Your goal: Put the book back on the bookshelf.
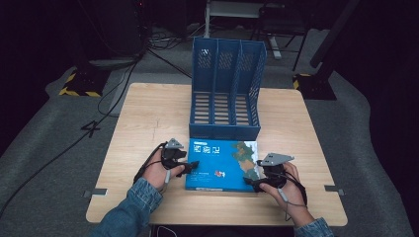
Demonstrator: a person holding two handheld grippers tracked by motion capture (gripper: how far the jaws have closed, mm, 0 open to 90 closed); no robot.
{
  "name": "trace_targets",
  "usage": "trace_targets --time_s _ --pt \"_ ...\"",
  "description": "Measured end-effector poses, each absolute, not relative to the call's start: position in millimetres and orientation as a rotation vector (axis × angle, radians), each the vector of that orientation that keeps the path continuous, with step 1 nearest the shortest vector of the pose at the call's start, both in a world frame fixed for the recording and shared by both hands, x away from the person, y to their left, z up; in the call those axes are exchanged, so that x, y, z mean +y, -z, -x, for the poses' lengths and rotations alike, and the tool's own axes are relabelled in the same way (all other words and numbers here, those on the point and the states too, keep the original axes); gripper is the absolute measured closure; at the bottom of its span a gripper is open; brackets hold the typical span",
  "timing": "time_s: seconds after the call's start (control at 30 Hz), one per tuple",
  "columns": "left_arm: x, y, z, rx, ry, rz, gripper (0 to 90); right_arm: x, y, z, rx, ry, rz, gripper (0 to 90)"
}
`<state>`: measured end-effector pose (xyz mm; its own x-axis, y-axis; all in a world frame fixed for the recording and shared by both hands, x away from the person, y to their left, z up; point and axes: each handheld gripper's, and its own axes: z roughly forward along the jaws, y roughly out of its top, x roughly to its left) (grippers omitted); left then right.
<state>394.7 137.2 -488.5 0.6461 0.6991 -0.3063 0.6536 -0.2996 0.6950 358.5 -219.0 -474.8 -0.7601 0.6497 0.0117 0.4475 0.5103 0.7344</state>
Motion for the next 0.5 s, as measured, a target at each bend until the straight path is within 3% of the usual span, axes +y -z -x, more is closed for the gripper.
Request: trace_targets --time_s 0.27,0.37,0.5 --pt "137.1 496.8 -396.9 1.065 -0.027 -1.958 24.2 -218.2 476.3 -359.0 2.49 -1.1 -0.944 14.0" --pt "137.1 496.5 -395.9 1.064 -0.047 -1.956 25.1 -217.5 476.3 -359.0 2.488 -1.095 -0.945 13.6" --pt "139.1 491.6 -393.8 1.05 -0.096 -1.96 33.5 -216.5 476.5 -358.4 2.485 -1.092 -0.95 12.5"
